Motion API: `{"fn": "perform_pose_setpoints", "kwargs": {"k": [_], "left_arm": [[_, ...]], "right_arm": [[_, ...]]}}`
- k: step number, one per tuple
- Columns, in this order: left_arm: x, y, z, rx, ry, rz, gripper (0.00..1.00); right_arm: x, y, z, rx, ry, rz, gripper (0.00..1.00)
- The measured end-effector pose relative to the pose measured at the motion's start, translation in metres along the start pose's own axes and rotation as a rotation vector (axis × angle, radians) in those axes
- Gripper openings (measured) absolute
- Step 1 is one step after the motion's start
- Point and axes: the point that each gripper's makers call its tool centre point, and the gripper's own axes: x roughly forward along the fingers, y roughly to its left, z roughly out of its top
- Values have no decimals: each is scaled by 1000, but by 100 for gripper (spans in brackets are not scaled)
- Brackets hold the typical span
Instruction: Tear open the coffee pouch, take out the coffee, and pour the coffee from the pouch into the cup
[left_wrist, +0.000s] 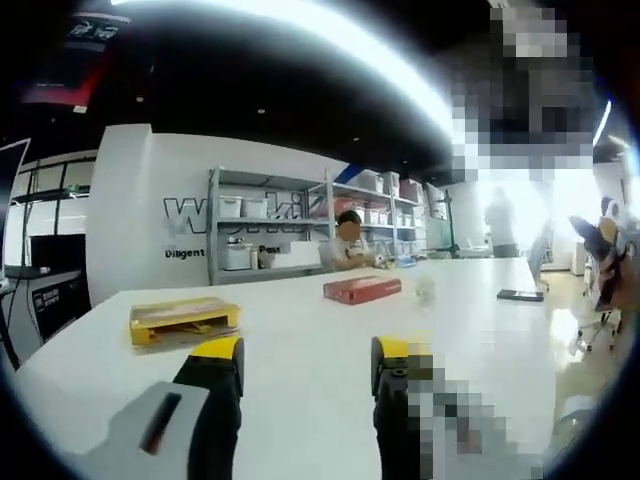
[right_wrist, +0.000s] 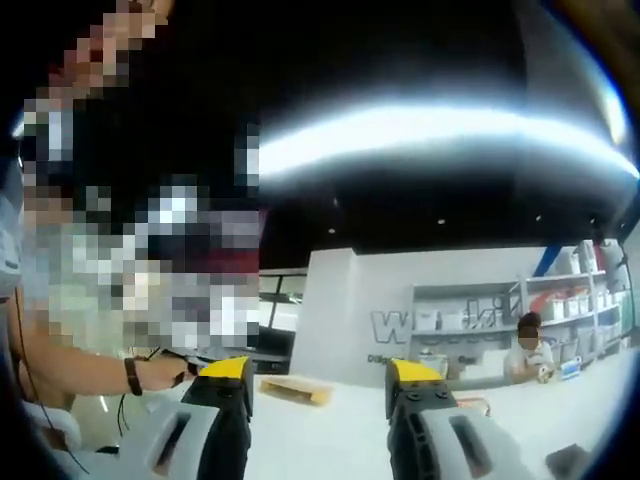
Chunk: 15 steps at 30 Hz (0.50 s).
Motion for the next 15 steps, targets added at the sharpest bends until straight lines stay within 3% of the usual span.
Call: {"fn": "perform_pose_setpoints", "kwargs": {"k": [8,15], "left_arm": [[18,21,-17,-15,31,35,55],[26,28,-18,-23,33,58,55]], "right_arm": [[3,4,-2,10,3,14,53],[-1,-2,5,7,-13,2,53]]}}
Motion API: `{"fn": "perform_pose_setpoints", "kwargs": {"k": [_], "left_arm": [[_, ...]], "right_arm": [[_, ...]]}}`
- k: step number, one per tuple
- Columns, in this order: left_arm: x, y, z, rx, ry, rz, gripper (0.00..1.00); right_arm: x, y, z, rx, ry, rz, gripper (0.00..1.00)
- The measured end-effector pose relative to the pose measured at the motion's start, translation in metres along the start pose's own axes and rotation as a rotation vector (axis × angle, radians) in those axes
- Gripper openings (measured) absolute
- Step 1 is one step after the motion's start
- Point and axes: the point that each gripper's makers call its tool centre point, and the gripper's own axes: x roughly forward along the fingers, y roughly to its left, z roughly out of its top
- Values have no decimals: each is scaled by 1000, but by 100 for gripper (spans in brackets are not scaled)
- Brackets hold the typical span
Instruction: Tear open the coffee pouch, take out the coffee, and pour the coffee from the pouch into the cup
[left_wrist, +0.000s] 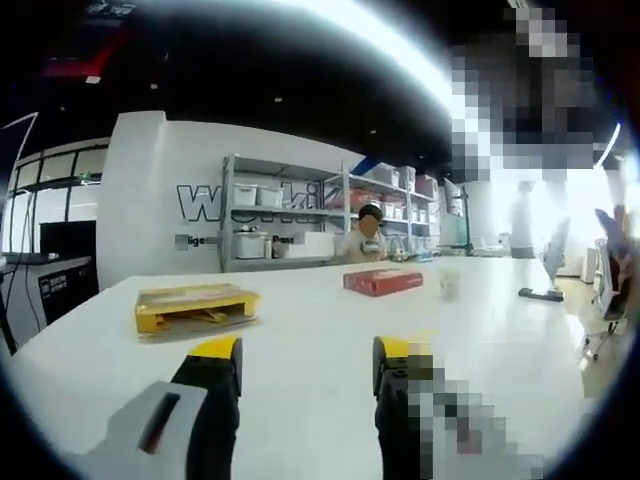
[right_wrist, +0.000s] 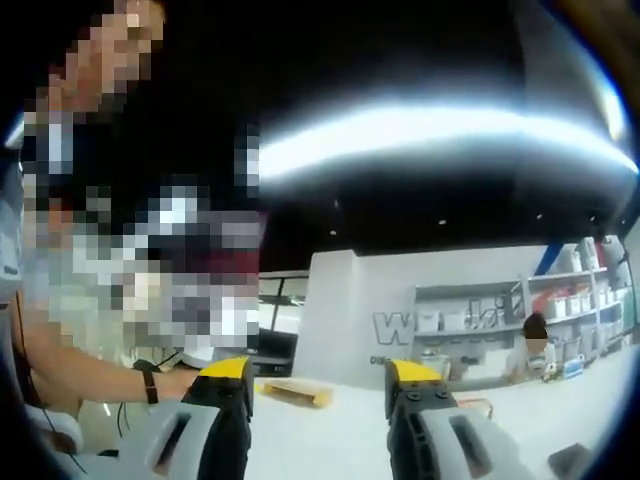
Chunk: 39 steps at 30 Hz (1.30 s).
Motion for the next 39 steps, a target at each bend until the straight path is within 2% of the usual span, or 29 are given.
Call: {"fn": "perform_pose_setpoints", "kwargs": {"k": [5,9,16,23,30,39], "left_arm": [[11,3,2,14,10,10,54],[21,5,5,-11,10,9,53],[33,21,6,-26,2,38,53],[43,35,-2,-23,17,57,52],[52,49,-6,-39,19,73,52],[73,57,-14,7,57,70,51]], "right_arm": [[-2,-4,3,0,-8,-5,53],[-3,-7,2,3,-6,-10,53],[-3,-9,2,-2,-8,-19,53],[-4,-14,0,4,-6,-28,53],[-7,-18,6,-5,-8,-38,52],[-9,-21,16,-28,-15,-42,52]]}}
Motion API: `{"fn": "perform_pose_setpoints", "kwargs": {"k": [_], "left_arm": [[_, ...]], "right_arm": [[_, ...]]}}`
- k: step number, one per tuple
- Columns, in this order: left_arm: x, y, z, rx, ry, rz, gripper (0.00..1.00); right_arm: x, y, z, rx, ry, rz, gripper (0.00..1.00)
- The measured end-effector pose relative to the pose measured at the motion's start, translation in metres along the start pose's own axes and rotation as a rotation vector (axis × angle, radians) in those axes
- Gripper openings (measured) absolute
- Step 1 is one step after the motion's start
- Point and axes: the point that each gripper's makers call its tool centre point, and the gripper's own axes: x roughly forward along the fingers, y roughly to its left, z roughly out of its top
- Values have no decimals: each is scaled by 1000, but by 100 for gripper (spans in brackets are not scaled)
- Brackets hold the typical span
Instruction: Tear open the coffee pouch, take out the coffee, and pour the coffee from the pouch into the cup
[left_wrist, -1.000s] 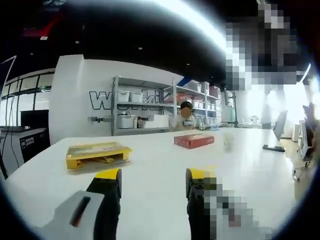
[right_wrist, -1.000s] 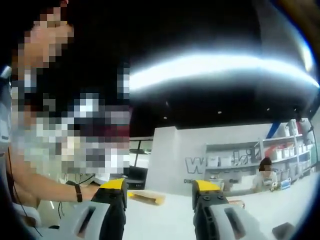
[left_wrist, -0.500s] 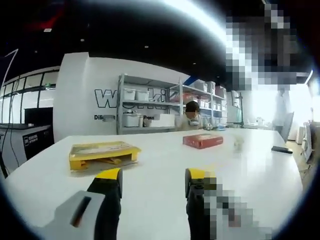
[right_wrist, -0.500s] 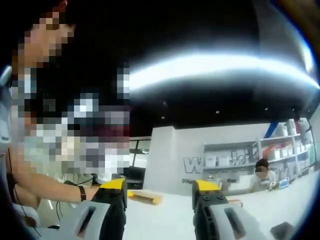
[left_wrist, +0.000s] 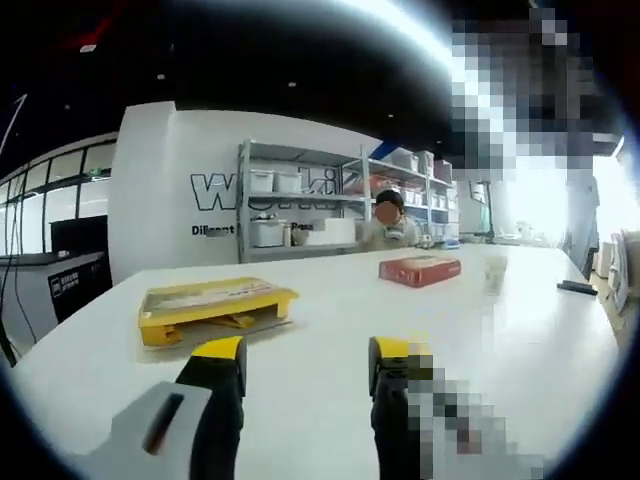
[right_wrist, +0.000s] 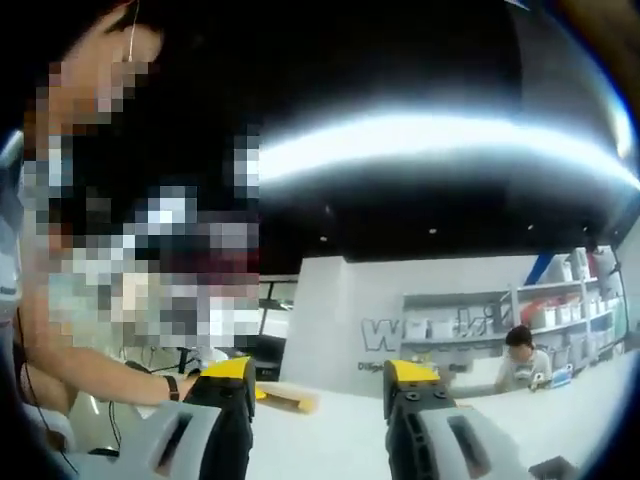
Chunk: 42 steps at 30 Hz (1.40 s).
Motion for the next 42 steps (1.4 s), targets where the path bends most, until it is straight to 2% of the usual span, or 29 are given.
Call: {"fn": "perform_pose_setpoints", "kwargs": {"k": [6,15,22,31,36,40,42], "left_arm": [[12,13,0,-15,-2,19,50],[32,21,-14,-41,25,42,49],[47,33,-21,-73,28,60,45],[63,39,-21,-55,28,69,45],[74,38,-21,-42,32,72,39],[80,37,-25,-38,47,76,40],[88,41,-31,-17,73,93,40]], "right_arm": [[1,1,1,-4,7,3,52],[1,1,6,-17,4,3,52],[0,0,2,-21,12,1,52],[-2,-6,-3,-25,23,-10,51],[-2,-8,-5,-30,27,-14,51],[-4,-11,-6,-32,30,-22,51],[-5,-14,-6,-34,29,-26,51]]}}
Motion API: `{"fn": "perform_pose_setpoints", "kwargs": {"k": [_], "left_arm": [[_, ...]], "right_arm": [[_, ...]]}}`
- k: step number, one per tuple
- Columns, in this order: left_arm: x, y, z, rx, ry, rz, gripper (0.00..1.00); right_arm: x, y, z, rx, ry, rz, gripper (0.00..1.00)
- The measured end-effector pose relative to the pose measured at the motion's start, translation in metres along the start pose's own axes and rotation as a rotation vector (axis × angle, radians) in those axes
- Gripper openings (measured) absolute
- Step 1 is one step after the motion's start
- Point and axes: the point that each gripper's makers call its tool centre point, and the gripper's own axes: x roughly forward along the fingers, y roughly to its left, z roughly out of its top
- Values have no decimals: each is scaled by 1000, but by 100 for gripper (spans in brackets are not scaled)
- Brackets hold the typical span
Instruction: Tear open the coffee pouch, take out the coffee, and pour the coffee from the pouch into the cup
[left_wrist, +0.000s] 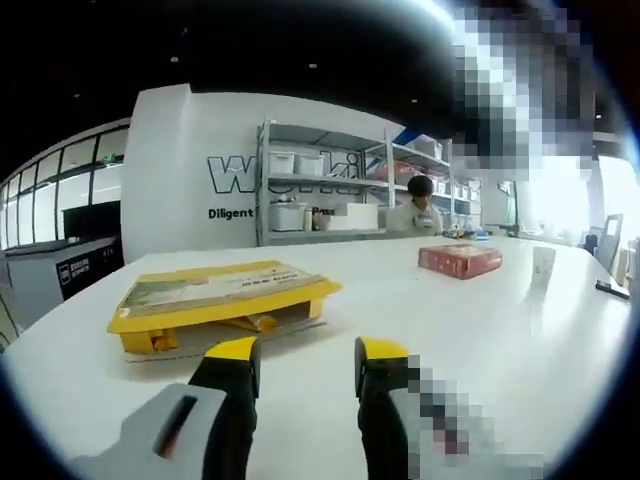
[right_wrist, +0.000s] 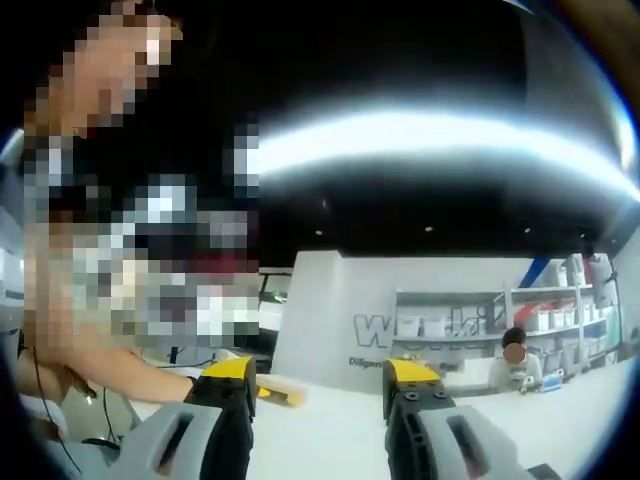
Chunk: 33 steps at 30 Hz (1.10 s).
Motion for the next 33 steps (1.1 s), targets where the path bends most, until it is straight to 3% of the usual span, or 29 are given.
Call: {"fn": "perform_pose_setpoints", "kwargs": {"k": [9,20,33], "left_arm": [[13,4,-5,25,26,48,37],[30,8,-7,-4,43,77,36],[56,19,-7,-10,65,144,33]], "right_arm": [[-4,-9,-2,-4,-3,-7,51],[-11,-16,6,-14,-47,-6,51],[-10,-21,5,-32,-43,-17,50]]}}
